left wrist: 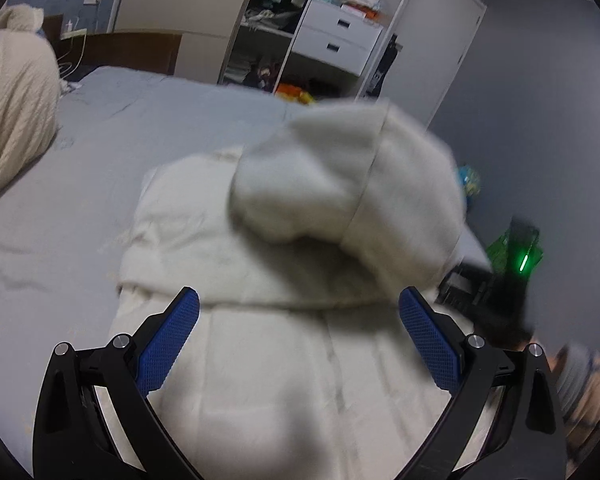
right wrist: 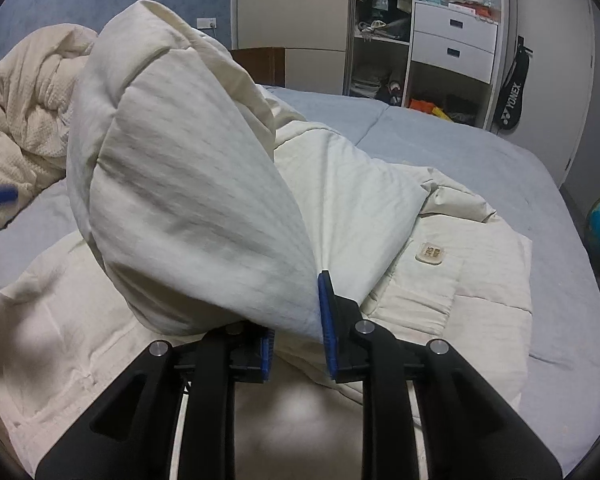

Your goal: Fold large clothes

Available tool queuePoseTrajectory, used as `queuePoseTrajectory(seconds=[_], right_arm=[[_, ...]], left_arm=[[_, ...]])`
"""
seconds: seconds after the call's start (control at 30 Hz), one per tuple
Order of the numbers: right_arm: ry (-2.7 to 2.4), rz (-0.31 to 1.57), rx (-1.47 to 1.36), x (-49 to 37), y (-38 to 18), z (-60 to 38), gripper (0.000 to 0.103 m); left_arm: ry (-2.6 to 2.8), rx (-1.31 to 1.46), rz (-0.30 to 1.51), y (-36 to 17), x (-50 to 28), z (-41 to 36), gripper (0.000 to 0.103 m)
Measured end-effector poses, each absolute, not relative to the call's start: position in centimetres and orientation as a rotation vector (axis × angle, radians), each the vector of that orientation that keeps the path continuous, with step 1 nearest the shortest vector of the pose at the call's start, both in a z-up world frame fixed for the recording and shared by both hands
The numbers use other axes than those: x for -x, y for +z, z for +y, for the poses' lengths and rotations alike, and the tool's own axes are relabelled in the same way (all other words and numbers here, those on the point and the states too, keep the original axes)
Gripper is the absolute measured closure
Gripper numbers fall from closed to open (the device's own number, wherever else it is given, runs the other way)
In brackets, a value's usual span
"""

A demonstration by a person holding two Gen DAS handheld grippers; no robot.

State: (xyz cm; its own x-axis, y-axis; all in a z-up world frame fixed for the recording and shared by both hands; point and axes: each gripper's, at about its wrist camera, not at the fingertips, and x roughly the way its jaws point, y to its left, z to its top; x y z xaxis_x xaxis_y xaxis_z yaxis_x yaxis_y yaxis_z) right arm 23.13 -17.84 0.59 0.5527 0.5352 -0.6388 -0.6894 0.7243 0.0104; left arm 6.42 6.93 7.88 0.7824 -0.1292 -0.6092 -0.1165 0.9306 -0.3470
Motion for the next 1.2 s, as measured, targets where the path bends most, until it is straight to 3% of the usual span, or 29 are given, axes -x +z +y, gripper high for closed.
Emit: queuePoseTrajectory(seconds=[0.37,0.47,0.53,0.6,0.63,0.8,1.07,1.2], right_arm=[[0.722,0.656,0.21,-21.8,0.3,-19.1,0.081],[0.722,0.655,0.208,-21.3,0.3,-19.5,0.079],[0.72,0.666,0.199,-20.8,0.4,-19.8,0.069],[0.724,0.715,0.163,-20.4,0.4,-20.5,0.055],[0.72,0.741,0.149,-20.4,0.4,-20.7,0.05],[0.736,0.871,-0.027,-20.9,0.4,-22.6,0.044],[0.835,1.135,-0.747,-23.8,-1.6,-26.2,0.043],[0.825,1.186,-0.877,-24.5,-1.9,-24.7,0.039]], left_arm=[[-0.016,0.372,0.661,14.1,-15.2,5.5,0.007],[-0.019,0.454,0.729,13.6,-17.8,6.1,0.021],[-0.03,0.527,0.786,12.6,-19.1,6.7,0.057],[-0.026,0.576,0.842,11.4,-19.8,6.9,0.075],[-0.025,0.575,0.851,11.0,-19.7,6.9,0.077],[-0.057,0.614,0.848,9.4,-18.2,6.9,0.082],[-0.094,0.684,0.829,7.9,-15.9,7.7,0.085],[-0.098,0.682,0.833,7.1,-15.5,7.6,0.087]])
